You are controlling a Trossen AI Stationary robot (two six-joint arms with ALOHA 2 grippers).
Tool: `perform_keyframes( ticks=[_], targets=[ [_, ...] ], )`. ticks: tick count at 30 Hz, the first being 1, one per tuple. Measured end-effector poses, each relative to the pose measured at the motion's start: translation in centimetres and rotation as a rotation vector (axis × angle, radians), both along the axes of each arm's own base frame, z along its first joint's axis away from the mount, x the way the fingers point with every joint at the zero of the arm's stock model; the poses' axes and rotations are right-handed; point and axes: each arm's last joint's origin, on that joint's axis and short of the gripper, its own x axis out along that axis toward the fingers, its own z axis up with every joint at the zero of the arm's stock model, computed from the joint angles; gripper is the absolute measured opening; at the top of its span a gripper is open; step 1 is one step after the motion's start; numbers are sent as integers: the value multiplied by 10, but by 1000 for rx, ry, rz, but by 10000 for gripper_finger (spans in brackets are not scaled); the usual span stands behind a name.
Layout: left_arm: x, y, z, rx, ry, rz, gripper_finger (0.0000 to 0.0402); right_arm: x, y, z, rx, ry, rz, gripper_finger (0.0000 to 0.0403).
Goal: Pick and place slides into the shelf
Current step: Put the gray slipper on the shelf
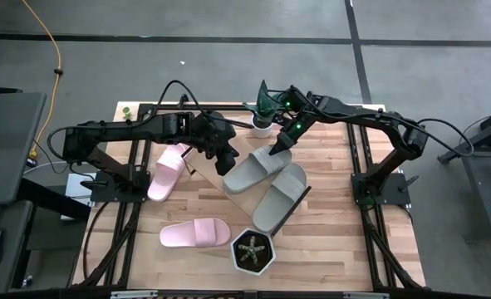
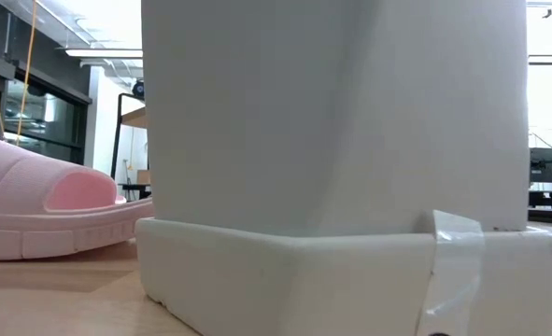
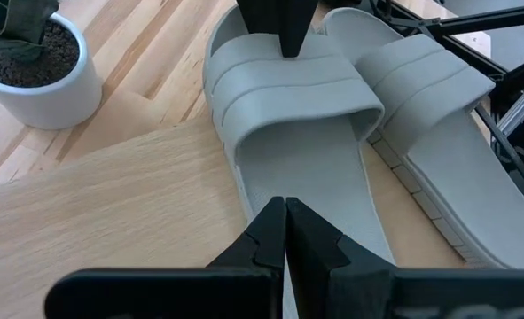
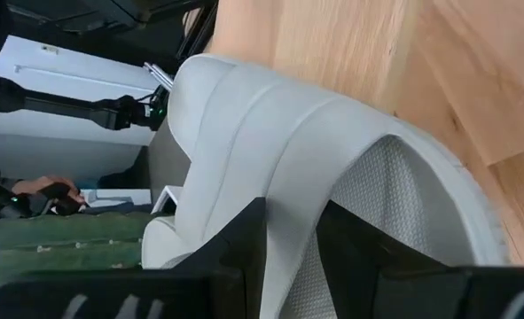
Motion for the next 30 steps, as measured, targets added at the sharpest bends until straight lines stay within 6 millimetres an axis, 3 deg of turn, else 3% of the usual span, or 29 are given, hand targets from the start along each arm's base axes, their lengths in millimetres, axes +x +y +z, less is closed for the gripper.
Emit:
perform_keyframes(
  ticks=[9, 15, 19, 25, 30],
  targets=[
    [0, 0, 0, -3, 0, -2, 1, -2, -4, 38, -170, 12, 21, 88],
    [0, 0, 0, -2, -1, -2, 1, -5, -4, 47, -243, 62, 13, 88],
    [0, 1, 0, 0, -2, 2, 1, -1, -2, 54, -420, 107, -18, 88],
    [-3, 11, 0, -9, -10, 24, 1, 6, 2, 81, -758, 172, -83, 87],
    [-4, 22, 3, -8, -48, 46, 1, -2, 5, 110, -823, 159, -93, 87]
  ],
)
